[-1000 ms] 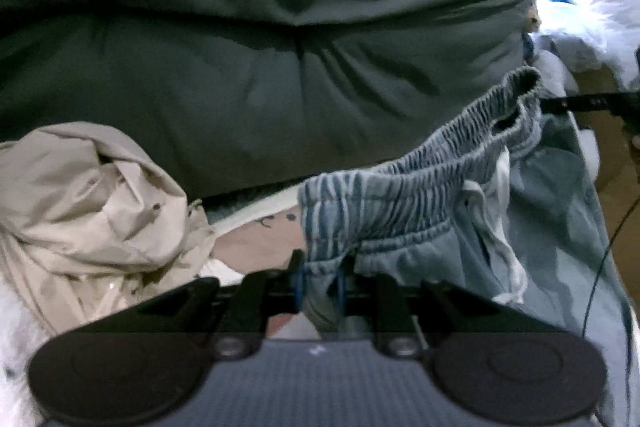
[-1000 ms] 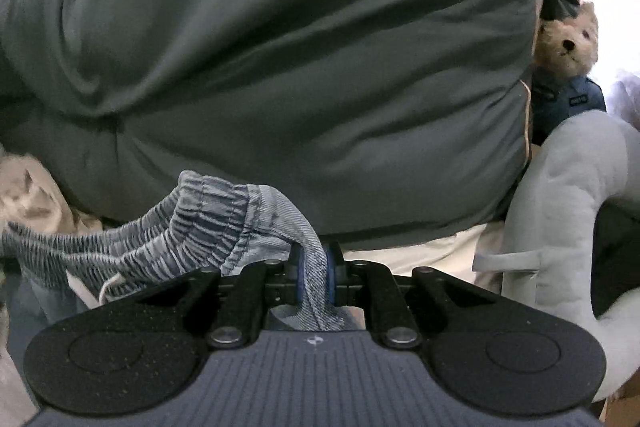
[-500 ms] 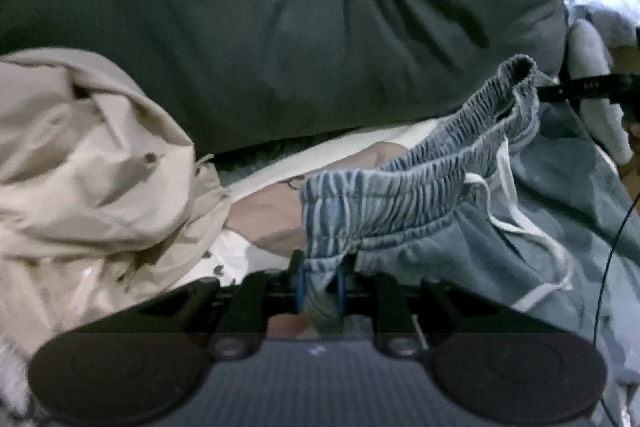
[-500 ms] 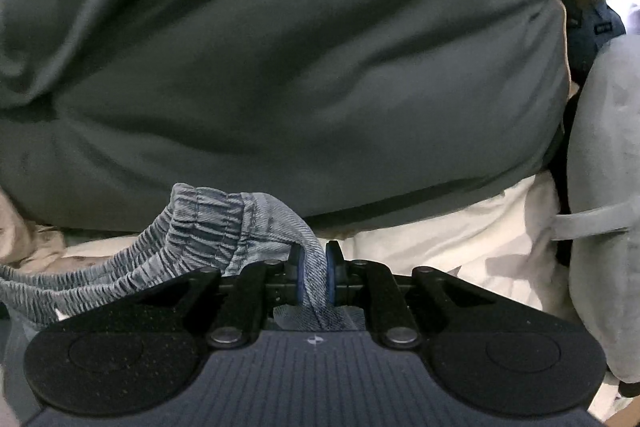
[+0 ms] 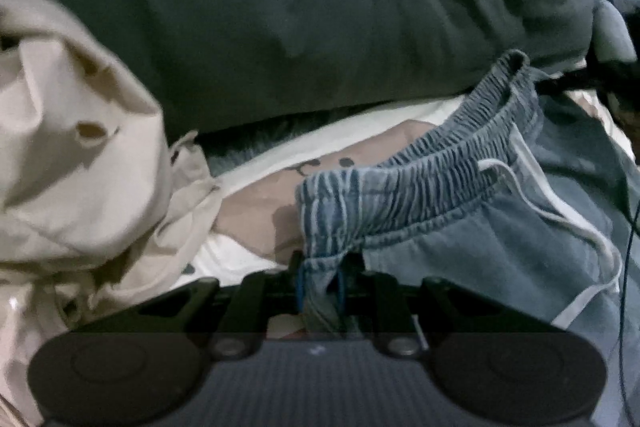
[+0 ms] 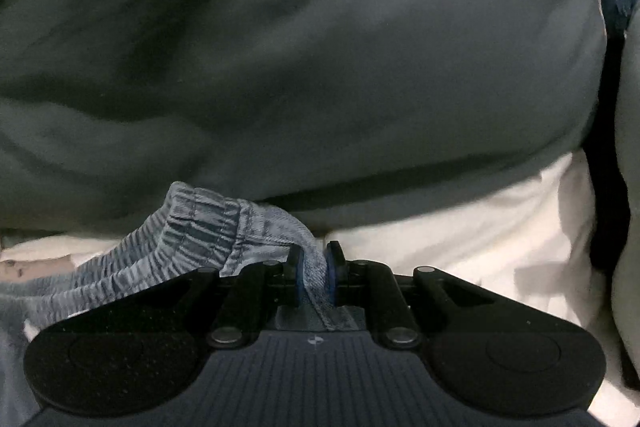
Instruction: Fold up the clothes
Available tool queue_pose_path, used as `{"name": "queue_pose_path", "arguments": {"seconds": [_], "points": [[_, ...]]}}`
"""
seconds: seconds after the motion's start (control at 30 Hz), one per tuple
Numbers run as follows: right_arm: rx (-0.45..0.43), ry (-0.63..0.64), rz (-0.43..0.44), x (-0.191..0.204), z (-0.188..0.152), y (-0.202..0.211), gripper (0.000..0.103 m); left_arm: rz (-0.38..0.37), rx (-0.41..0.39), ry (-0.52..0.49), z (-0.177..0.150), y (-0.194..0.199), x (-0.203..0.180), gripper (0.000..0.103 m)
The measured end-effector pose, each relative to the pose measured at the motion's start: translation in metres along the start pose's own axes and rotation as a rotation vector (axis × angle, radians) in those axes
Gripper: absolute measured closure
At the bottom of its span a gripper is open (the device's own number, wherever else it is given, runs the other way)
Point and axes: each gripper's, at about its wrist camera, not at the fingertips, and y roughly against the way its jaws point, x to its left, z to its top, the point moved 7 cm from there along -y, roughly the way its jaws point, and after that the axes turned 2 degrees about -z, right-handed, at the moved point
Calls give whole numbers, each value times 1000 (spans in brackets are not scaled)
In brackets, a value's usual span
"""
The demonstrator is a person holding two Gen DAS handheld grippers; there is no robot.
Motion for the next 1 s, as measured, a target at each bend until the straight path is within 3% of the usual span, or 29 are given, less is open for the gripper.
{"name": "queue_pose_path", "arguments": {"seconds": [0.1, 0.13, 0.23, 0.3, 0.33, 0.37, 0.43, 0.53, 0.67, 0.87, 1.0], "points": [[21, -28, -12, -4, -1, -11, 89, 3, -1, -2, 0, -2, 1, 90], [28, -37, -16, -6, -2, -15, 82, 4, 1, -2, 0, -4, 2, 90], [66, -108, 38, -13, -2, -9, 81, 7, 10, 5, 0, -8, 1, 87], [77, -134, 76, -16, -2, 3, 75, 7, 12, 14, 1, -8, 1, 82], [82, -148, 94, -18, -1, 9, 66, 5, 14, 27, 1, -5, 3, 79], [88, -161, 113, -19, -1, 15, 48, 11, 19, 35, 0, 1, 5, 70], [72, -140, 147, -23, -9, 44, 33, 23, 28, 50, -2, 12, 10, 60], [50, -114, 201, -31, -30, 95, 32, 41, 38, 66, -4, 29, 16, 58], [26, -175, 229, -68, -66, 158, 32, 64, 13, 8, 14, 59, 6, 62], [42, -235, 151, -124, -137, 237, 32, 77, -31, -63, 38, 91, -21, 61], [44, -268, 116, -151, -168, 268, 32, 67, -41, -71, 48, 110, -43, 60]]}}
